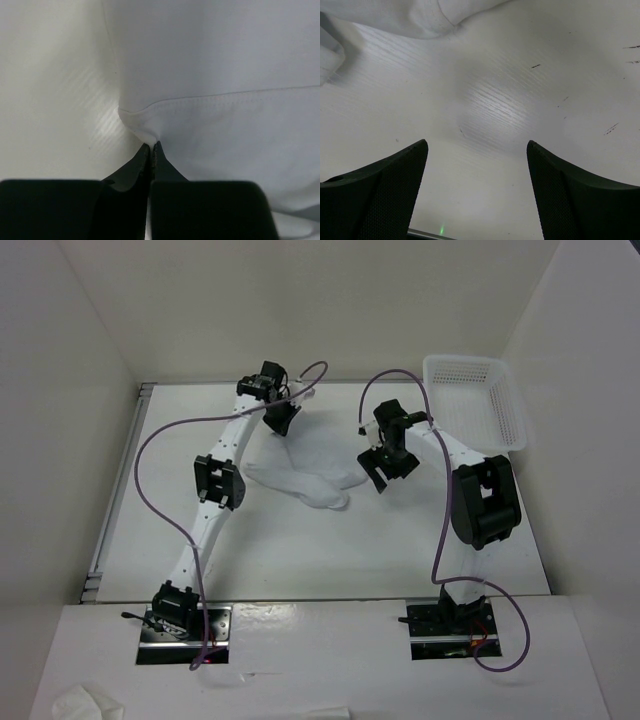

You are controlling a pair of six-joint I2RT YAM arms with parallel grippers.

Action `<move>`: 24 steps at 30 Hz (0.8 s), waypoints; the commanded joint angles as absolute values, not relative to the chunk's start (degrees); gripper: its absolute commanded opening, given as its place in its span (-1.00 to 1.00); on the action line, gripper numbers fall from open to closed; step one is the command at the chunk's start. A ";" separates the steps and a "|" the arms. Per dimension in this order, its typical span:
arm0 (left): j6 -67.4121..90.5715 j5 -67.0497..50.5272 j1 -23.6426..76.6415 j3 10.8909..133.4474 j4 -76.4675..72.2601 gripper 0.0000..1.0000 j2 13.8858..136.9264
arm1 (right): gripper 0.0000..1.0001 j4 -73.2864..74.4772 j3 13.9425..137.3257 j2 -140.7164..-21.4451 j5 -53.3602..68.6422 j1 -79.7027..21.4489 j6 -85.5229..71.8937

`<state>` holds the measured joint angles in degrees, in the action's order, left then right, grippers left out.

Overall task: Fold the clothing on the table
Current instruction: Flatten the skirt out

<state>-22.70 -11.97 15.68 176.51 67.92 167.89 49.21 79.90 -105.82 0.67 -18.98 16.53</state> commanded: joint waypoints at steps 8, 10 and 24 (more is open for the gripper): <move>-18.99 -22.85 6.25 148.38 74.71 -1.00 146.88 | 0.68 49.83 91.22 -111.26 3.59 -19.16 14.60; -18.98 -24.16 5.54 141.64 74.71 -1.00 143.02 | 0.68 50.36 94.98 -112.84 4.13 -19.16 14.06; -18.98 -31.82 2.64 124.72 74.71 -1.00 136.58 | 0.46 61.08 131.98 -139.98 23.02 -20.91 10.11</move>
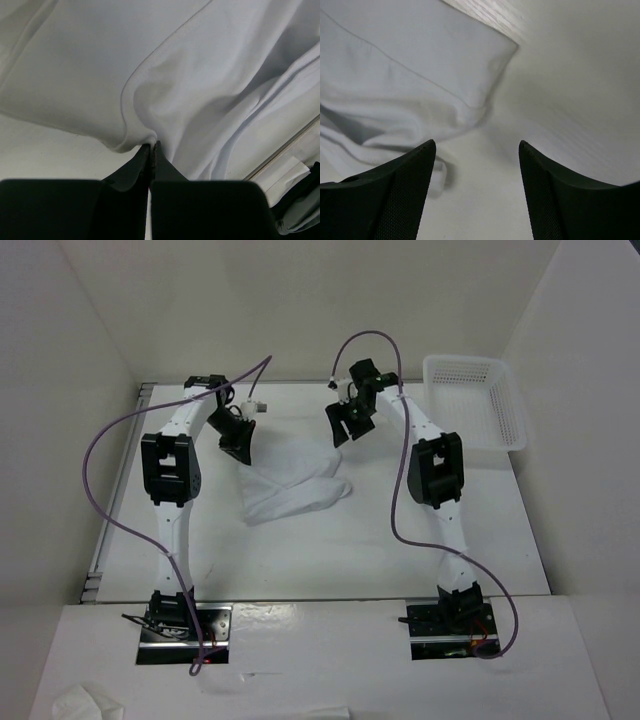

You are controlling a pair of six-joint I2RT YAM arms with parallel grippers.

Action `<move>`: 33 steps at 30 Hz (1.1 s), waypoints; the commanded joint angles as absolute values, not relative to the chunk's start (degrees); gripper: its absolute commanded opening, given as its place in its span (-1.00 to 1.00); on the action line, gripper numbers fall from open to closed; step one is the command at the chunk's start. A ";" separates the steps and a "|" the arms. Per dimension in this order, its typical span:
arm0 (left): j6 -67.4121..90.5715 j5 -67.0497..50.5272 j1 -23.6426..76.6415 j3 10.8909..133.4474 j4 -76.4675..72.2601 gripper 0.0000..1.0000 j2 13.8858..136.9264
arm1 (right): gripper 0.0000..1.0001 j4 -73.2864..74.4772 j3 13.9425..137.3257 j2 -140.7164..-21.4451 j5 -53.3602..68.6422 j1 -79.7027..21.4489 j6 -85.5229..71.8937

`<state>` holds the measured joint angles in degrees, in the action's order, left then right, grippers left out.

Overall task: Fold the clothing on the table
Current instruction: Flatten the skirt out

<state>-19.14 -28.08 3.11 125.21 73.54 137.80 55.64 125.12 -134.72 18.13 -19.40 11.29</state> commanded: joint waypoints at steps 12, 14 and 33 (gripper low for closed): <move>-19.60 -31.82 2.64 123.40 74.71 -1.00 136.58 | 0.20 65.13 143.61 -150.20 25.58 -23.91 10.11; -20.13 -31.82 2.64 123.40 74.71 -1.00 136.58 | 0.07 65.74 144.84 -151.60 25.58 -23.91 10.63; -18.80 -44.55 -7.73 139.66 74.71 -1.00 116.40 | -1.00 62.50 135.99 -115.36 12.50 -24.61 13.10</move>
